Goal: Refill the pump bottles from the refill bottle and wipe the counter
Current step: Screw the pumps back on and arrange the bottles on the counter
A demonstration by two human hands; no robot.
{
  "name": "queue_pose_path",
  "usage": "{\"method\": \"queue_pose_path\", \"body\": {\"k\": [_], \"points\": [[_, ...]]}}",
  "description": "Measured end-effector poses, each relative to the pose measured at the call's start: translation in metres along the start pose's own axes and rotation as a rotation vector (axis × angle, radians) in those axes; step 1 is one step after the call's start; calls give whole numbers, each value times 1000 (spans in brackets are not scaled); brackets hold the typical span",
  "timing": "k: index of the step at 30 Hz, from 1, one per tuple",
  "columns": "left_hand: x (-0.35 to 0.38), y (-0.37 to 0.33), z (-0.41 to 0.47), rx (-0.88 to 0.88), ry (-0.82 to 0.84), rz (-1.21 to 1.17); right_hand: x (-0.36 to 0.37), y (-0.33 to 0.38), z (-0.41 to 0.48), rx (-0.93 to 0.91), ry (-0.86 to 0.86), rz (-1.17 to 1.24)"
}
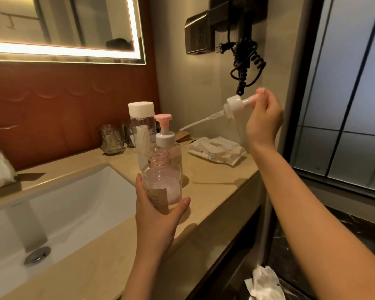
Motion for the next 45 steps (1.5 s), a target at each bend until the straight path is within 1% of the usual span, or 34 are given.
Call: {"method": "queue_pose_path", "body": {"k": [4, 13, 17, 22, 24, 29, 33, 38, 45], "points": [[0, 0, 0, 8, 1, 2, 6, 23, -3, -36, 45, 53], [0, 2, 0, 12, 2, 12, 39, 53, -28, -140, 249, 34], [0, 3, 2, 17, 2, 24, 48, 62, -35, -209, 284, 7], [1, 4, 2, 14, 2, 24, 55, 70, -40, -232, 315, -9], [0, 4, 2, 12, 2, 29, 63, 74, -45, -253, 364, -12], [1, 5, 2, 13, -4, 30, 90, 80, -68, -272, 549, -1], [0, 4, 2, 17, -7, 23, 111, 77, -92, -309, 671, -54], [1, 5, 2, 6, -2, 25, 123, 74, -106, -328, 756, -125], [0, 8, 2, -5, -7, 31, 123, 78, -108, -350, 811, -166]]}}
Point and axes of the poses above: each hand's wrist, its own z-axis towards the middle knuckle, its own x-axis out of the palm, y = z × x, the point moved 8 cm from there along z, towards the middle knuckle, and after that the axes turned 1 degree about -z, right-handed, at the moved point
